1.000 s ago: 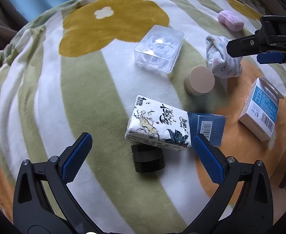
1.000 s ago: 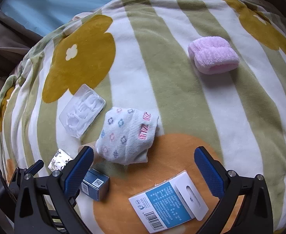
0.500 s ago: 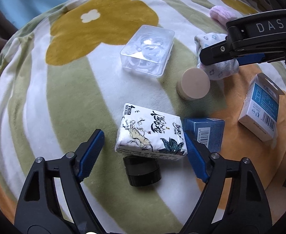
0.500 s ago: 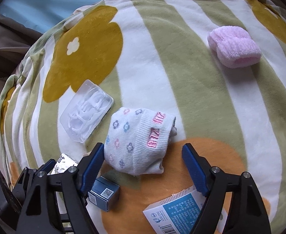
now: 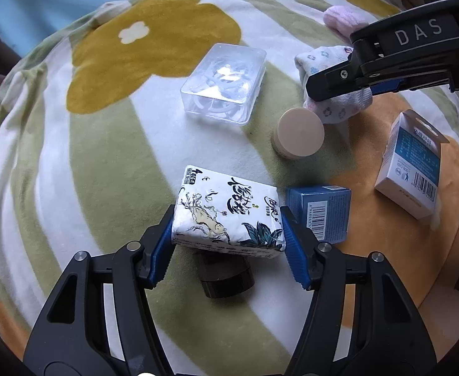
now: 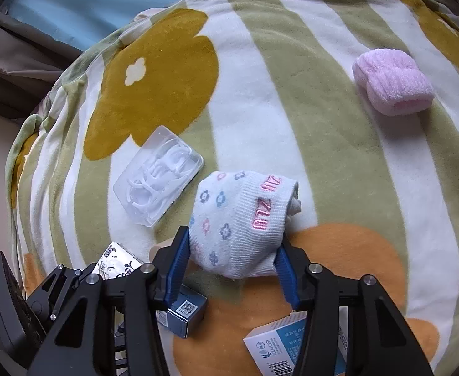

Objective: Organize objects
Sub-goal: 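Close the left tool on the tissue pack while the right tool grasps the sock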

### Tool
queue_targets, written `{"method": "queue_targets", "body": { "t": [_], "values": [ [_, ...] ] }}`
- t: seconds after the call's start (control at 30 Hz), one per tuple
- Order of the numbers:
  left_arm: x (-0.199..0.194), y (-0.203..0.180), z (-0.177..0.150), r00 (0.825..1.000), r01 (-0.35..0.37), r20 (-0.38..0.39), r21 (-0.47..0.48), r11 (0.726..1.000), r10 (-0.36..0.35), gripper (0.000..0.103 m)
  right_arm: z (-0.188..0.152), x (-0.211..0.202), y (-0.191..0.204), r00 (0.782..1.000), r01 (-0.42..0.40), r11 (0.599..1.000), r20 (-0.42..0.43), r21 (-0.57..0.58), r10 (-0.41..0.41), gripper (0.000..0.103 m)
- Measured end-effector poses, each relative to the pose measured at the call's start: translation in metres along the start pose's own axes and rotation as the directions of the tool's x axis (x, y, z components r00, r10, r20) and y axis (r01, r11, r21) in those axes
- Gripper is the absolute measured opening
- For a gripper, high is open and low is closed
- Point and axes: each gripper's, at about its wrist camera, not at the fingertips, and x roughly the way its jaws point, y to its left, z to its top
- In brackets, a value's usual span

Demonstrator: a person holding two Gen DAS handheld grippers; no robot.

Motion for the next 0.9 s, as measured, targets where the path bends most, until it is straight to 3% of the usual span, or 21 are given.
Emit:
{"method": "queue_targets", "body": {
  "t": [0.37,0.6,0.9],
  "values": [
    [-0.03,0.011,-0.002,0.999,0.02,0.044,-0.089,0.996,-0.016,0.059,-0.002,-0.027,0.003,1.0,0.017,0.999,0.025,-0.035,-0.016,0.046],
    [-0.079,0.012,0.0,0.995,0.02,0.104,-0.154,0.988,-0.004,0.059,-0.004,-0.071,0.01,0.997,0.03,0.994,0.079,-0.103,-0.021,0.046],
    [-0.159,-0.019,-0.016,0.983,0.001,0.18,-0.216,0.976,0.039,0.059,-0.032,-0.147,0.013,0.988,0.065,0.974,0.15,-0.215,-0.033,0.046]
  ]
}}
